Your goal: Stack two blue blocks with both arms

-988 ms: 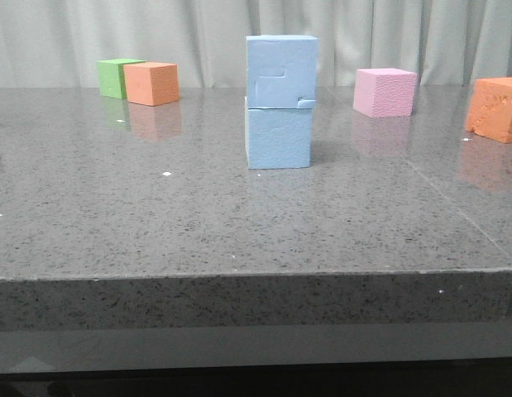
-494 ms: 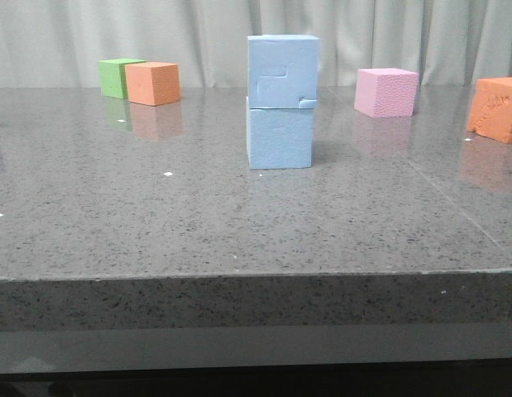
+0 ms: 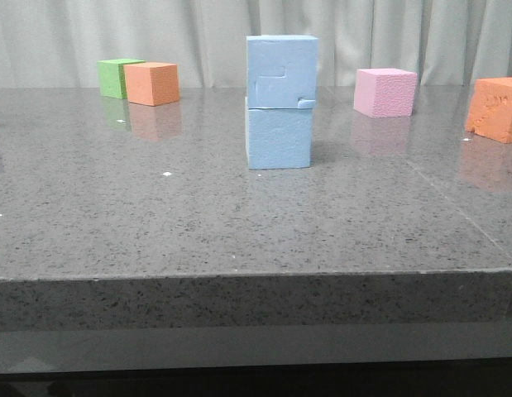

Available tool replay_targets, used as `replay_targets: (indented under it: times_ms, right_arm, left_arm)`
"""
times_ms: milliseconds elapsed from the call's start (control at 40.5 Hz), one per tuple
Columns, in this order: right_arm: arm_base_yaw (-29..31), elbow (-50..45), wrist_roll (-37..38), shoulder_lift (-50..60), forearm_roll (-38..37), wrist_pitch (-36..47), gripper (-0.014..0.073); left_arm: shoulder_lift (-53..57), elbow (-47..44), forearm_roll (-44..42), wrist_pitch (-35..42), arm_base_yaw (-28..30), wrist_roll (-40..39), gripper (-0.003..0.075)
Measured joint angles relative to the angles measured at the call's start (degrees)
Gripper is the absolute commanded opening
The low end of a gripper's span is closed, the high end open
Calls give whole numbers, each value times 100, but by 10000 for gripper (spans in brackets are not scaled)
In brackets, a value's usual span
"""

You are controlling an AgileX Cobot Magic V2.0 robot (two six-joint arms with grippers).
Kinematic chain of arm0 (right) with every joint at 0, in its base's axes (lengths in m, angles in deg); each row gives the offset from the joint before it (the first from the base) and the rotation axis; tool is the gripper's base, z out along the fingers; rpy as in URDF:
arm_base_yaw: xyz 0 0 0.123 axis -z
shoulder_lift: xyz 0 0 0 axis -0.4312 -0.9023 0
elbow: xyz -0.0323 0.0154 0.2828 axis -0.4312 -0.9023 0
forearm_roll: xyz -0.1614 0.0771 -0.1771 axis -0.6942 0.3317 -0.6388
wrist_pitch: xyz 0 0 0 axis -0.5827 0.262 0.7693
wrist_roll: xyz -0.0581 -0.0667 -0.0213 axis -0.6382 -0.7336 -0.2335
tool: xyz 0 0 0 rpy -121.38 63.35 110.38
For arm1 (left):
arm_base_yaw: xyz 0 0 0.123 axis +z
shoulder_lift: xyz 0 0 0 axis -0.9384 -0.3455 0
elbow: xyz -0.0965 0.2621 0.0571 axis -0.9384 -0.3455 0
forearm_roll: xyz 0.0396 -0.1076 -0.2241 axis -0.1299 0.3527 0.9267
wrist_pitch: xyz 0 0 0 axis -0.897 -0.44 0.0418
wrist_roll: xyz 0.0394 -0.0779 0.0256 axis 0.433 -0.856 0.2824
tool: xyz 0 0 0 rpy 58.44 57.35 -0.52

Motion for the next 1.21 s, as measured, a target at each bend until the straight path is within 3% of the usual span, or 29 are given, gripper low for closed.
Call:
replay_targets:
  times_ms: [272,420,1210]
  right_arm:
    - [502,-1022,0,585,0,1204,-68]
    - [598,-1126,0,594,0,1668,-68]
    - [598,-1126,380,594,0,1397,-68]
  left_arm:
    - [0,0,0,0,0,0,-20]
    - [0,0,0,0,0,0,-20]
    - [0,0,0,0,0,0,-20]
